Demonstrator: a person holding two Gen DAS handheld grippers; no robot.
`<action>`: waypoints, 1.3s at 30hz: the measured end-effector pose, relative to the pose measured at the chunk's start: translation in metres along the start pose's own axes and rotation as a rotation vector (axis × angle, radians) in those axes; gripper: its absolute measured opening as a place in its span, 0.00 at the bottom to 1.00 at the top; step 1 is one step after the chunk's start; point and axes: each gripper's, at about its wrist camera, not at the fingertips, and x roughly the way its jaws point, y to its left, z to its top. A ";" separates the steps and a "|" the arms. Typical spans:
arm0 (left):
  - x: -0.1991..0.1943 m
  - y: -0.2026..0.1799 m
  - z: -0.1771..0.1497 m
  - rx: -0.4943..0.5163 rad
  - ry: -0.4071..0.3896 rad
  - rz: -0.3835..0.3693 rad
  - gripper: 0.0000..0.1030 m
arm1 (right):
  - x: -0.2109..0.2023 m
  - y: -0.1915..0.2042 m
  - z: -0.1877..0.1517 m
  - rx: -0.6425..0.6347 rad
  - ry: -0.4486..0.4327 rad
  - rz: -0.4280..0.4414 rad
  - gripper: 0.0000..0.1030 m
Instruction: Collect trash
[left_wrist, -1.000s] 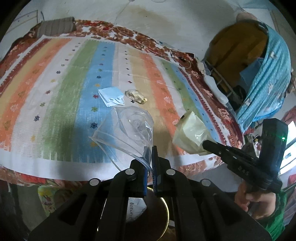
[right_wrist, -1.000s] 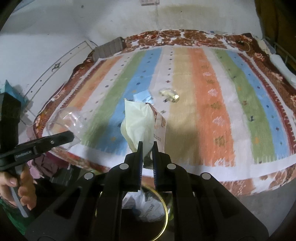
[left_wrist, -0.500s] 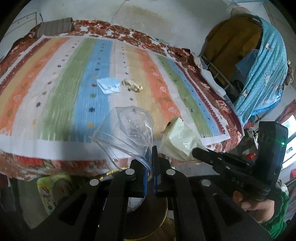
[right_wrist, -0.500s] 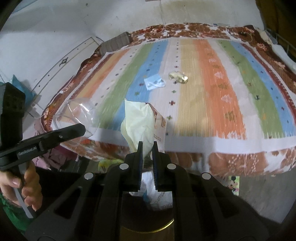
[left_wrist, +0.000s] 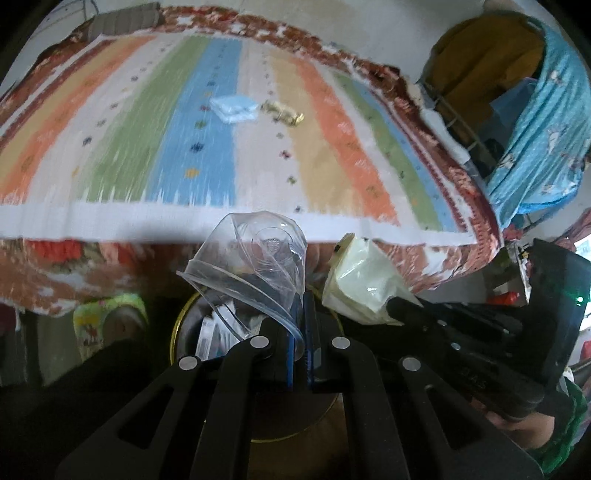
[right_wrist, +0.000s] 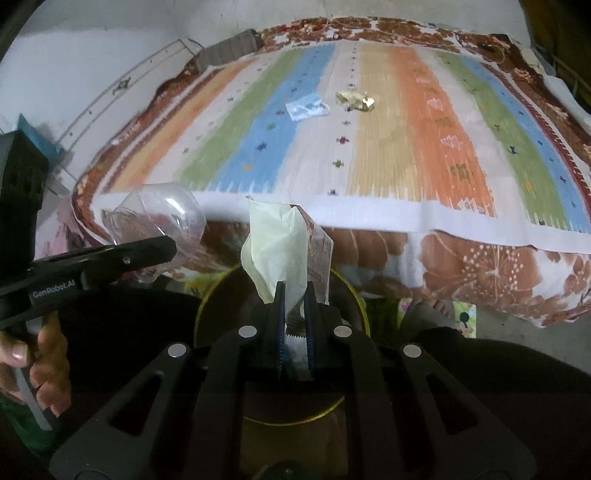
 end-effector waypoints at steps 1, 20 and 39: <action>0.003 0.001 -0.003 -0.009 0.013 0.004 0.03 | 0.003 0.000 -0.003 0.004 0.011 -0.006 0.08; 0.040 0.029 -0.022 -0.143 0.156 0.090 0.03 | 0.059 -0.004 -0.029 0.069 0.223 -0.064 0.08; 0.033 0.040 -0.009 -0.223 0.089 0.068 0.43 | 0.067 -0.016 -0.030 0.166 0.239 -0.016 0.47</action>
